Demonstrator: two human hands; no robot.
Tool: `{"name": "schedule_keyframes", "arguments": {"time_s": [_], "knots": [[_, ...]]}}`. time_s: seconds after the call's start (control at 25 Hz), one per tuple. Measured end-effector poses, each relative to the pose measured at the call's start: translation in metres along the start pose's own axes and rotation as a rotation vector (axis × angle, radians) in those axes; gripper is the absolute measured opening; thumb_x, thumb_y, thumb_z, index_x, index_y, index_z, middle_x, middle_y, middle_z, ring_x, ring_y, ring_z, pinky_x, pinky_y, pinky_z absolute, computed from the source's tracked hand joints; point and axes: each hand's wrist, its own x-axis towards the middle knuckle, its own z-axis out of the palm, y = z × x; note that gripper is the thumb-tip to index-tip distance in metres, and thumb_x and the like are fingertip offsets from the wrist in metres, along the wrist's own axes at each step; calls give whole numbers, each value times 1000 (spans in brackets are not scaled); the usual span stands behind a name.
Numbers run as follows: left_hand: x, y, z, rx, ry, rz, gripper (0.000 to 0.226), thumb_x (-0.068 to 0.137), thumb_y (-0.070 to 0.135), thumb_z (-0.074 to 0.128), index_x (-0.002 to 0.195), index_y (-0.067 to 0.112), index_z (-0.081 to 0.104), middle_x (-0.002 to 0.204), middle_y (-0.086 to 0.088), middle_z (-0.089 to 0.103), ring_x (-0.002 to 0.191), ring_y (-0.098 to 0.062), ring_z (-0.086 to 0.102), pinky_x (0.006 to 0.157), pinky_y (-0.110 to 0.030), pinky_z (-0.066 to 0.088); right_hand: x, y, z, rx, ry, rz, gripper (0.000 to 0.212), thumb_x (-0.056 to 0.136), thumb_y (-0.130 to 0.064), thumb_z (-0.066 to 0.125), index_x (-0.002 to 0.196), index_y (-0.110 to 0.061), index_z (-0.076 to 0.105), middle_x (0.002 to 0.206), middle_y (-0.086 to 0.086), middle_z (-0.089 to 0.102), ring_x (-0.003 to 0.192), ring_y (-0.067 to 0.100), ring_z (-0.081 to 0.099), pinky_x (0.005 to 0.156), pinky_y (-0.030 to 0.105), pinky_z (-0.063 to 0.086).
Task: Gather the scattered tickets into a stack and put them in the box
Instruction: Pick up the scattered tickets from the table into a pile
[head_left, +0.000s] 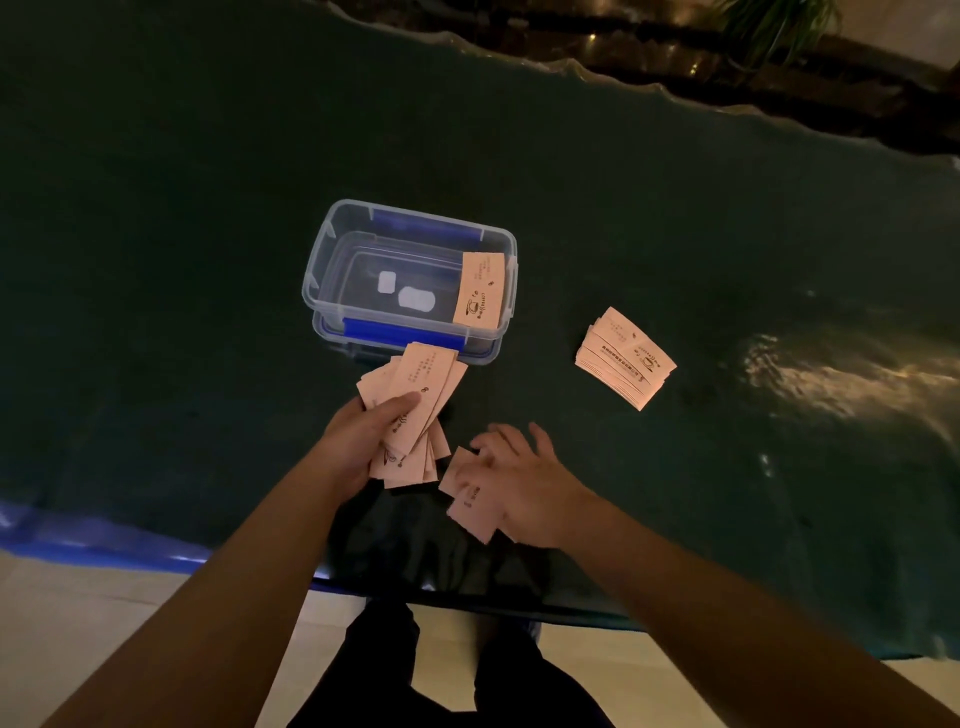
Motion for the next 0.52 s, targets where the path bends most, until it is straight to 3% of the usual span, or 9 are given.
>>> {"name": "schedule_keyframes", "arguments": {"time_s": [0.08, 0.12, 0.2, 0.28, 0.32, 0.4, 0.52], "knots": [[2, -2, -3, 9, 0, -12, 50, 91, 35, 82, 137, 25, 67, 124, -8, 80, 108, -28, 80, 91, -52, 66, -1, 5, -1, -24, -17, -49, 91, 79, -18, 85, 155, -41, 41, 167, 4, 20, 157, 33, 7, 126, 66, 9], [2, -3, -4, 9, 1, -15, 49, 90, 36, 83, 136, 26, 67, 122, -7, 81, 105, -27, 81, 86, -50, 67, -2, 4, 2, 28, 2, 32, 92, 81, -22, 83, 158, -39, 36, 164, 4, 21, 155, 34, 15, 125, 60, 20], [3, -7, -5, -8, 3, -17, 47, 89, 36, 84, 133, 27, 69, 119, -6, 83, 100, -25, 83, 78, -46, 68, -1, -6, 5, 240, 123, 373, 85, 86, -48, 73, 158, -30, 31, 152, 6, 32, 144, 33, 38, 111, 48, 43], [5, -11, -3, -29, 4, -21, 47, 89, 34, 84, 133, 25, 70, 119, -6, 83, 102, -25, 83, 80, -47, 67, 5, -23, 7, 332, 133, 665, 97, 78, -78, 61, 152, -20, 35, 142, 9, 43, 133, 32, 49, 100, 46, 51], [5, -13, -2, -34, 4, -28, 47, 89, 33, 84, 133, 23, 70, 118, -6, 84, 101, -25, 83, 81, -47, 66, 8, -30, 9, 316, 102, 702, 101, 74, -83, 59, 148, -17, 38, 139, 10, 46, 129, 31, 50, 98, 47, 51], [3, -16, 0, -26, 2, -45, 45, 89, 33, 84, 130, 21, 72, 110, -5, 87, 95, -24, 85, 77, -46, 66, 13, -37, 13, 323, 80, 697, 93, 77, -75, 67, 143, -15, 41, 136, 10, 49, 126, 30, 50, 98, 47, 53], [-4, -25, 1, -36, -21, -60, 38, 92, 32, 82, 126, 18, 74, 105, -5, 88, 90, -23, 85, 65, -38, 68, 17, -34, 13, 536, 59, 731, 80, 78, -56, 83, 134, -16, 42, 131, 10, 56, 125, 31, 55, 94, 46, 53]]}}
